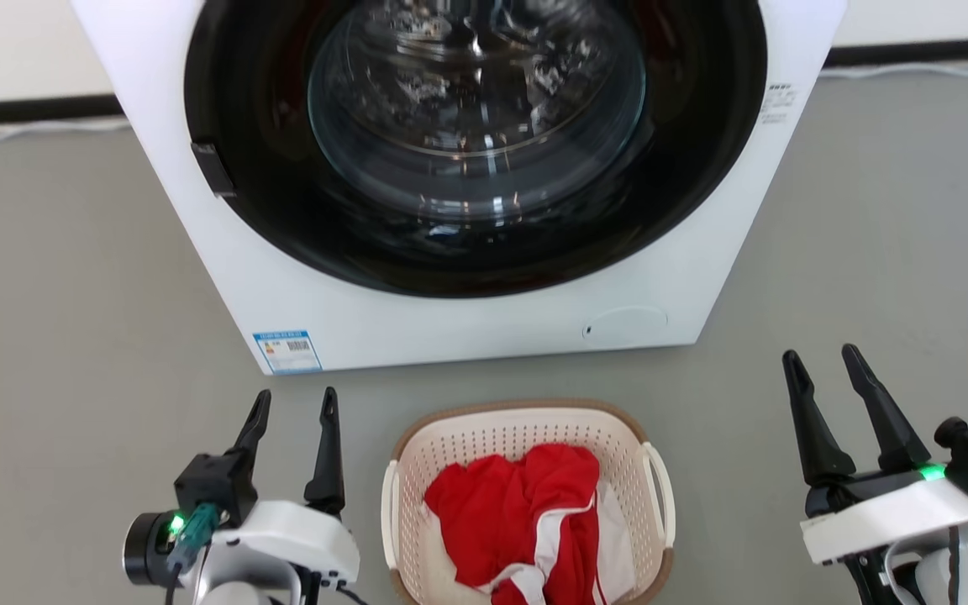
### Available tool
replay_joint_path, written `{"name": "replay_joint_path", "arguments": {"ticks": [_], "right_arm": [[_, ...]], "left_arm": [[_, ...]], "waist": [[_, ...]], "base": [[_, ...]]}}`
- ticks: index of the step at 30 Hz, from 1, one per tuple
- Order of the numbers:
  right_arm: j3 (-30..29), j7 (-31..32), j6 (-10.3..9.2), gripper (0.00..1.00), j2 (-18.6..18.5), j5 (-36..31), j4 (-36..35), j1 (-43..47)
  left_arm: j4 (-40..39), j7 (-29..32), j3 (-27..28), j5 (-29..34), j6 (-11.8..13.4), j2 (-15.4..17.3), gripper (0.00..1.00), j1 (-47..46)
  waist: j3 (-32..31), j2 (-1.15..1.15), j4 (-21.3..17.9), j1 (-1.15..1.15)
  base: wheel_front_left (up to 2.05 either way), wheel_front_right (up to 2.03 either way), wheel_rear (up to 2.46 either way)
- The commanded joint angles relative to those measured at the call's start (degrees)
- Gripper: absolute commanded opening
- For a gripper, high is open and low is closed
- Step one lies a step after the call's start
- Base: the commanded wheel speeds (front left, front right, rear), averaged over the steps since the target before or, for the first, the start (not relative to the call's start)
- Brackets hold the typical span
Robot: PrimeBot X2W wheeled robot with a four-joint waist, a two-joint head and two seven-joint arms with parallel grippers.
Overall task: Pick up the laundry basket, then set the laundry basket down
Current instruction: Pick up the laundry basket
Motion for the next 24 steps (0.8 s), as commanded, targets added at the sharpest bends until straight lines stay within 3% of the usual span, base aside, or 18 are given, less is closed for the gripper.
{"name": "replay_joint_path", "arguments": {"ticks": [1,8,24], "right_arm": [[0.3,-0.6,0.36,1.0,-0.5,-1.2,-1.0,0.3],[-2.2,-0.6,0.36,1.0,0.7,-3.3,-1.5,1.7],[-4.3,-0.6,0.36,1.0,1.5,-5.4,-1.0,2.2]], "left_arm": [[-3.0,-0.3,2.4,1.0,-0.7,0.2,1.0,0.3],[-7.9,-0.3,4.0,2.6,-2.2,-0.1,1.0,2.8],[-8.2,-0.3,4.8,3.6,-4.1,-0.5,1.0,3.5]], "waist": [[-1.4,0.0,-0.1,0.0],[-3.0,0.0,-0.3,0.0],[-3.2,0.0,-0.5,0.0]], "base": [[0.0,0.0,0.0],[0.0,0.0,0.0],[0.0,0.0,0.0]]}}
